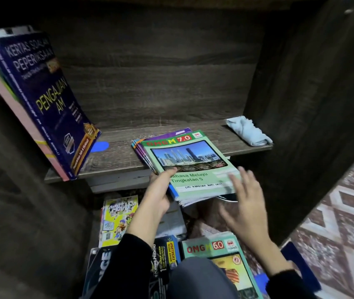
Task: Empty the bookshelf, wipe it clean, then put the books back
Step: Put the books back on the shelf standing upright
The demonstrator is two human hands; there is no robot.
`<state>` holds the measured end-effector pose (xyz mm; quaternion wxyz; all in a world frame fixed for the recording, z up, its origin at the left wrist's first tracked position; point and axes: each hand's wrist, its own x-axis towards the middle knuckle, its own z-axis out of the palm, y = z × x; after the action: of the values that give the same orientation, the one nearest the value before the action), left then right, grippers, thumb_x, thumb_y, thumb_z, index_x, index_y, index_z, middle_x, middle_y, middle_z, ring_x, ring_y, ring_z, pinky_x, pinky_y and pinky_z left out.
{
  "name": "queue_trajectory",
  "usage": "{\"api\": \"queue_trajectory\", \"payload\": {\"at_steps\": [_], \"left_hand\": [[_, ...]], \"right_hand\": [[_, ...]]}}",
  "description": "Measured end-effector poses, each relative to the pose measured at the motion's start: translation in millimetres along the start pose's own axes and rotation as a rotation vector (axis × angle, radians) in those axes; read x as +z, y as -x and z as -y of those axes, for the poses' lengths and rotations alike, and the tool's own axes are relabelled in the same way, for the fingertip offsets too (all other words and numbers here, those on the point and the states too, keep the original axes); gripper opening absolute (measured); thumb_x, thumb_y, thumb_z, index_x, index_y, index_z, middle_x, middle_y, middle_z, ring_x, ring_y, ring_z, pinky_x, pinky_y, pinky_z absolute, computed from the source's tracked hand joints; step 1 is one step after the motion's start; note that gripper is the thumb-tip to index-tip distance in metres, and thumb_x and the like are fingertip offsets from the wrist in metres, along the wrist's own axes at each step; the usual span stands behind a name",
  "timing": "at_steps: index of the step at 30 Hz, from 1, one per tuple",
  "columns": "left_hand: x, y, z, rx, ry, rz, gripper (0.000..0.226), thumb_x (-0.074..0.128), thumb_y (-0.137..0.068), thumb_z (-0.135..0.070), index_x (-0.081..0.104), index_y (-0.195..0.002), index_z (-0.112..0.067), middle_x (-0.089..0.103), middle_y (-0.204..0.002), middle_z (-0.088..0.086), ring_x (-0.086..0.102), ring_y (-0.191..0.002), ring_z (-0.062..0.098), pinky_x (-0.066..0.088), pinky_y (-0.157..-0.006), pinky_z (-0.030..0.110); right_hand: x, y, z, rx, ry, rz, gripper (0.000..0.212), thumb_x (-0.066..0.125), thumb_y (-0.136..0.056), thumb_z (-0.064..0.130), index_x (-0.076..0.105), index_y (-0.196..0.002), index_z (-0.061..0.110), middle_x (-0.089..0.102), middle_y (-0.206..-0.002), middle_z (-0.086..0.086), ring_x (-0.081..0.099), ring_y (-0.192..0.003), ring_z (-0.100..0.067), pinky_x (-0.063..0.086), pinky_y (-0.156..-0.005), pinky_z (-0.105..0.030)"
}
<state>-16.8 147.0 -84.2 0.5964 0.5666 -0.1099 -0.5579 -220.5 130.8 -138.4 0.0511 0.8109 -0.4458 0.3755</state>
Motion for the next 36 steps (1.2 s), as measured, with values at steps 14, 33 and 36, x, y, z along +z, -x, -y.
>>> {"api": "queue_trajectory", "payload": {"at_steps": [14, 33, 36], "left_hand": [[16, -1, -10, 0.145, 0.163, 0.158, 0.056, 0.025, -0.094, -0.06, 0.05, -0.13, -0.025, 0.062, -0.119, 0.01, 0.059, -0.102, 0.026, 0.045, -0.085, 0.039], [30, -49, 9, 0.175, 0.014, -0.035, 0.037, 0.063, -0.09, -0.033, 0.06, -0.115, -0.007, 0.067, -0.111, 0.013, 0.065, -0.099, 0.029, 0.051, -0.09, 0.05], [24, -56, 14, 0.08, -0.045, 0.038, 0.034, 0.062, -0.089, -0.025, 0.059, -0.118, -0.007, 0.067, -0.111, 0.016, 0.066, -0.092, 0.028, 0.056, -0.08, 0.045]], "right_hand": [[-13, -106, 34, -0.332, -0.026, -0.381, 0.039, 0.055, -0.072, 0.023, 0.057, -0.11, 0.025, 0.071, -0.072, 0.001, 0.063, -0.052, -0.02, 0.043, -0.038, -0.024], [32, -78, 41, 1.319, -1.309, -0.607, 0.018, 0.076, -0.075, 0.002, 0.062, -0.078, 0.013, 0.069, -0.086, -0.008, 0.064, -0.087, -0.029, 0.051, -0.09, -0.055], [58, -68, 36, 1.462, -1.336, -0.588, 0.02, 0.075, -0.077, 0.007, 0.062, -0.093, 0.01, 0.068, -0.099, -0.012, 0.064, -0.093, -0.033, 0.051, -0.089, -0.056]]}}
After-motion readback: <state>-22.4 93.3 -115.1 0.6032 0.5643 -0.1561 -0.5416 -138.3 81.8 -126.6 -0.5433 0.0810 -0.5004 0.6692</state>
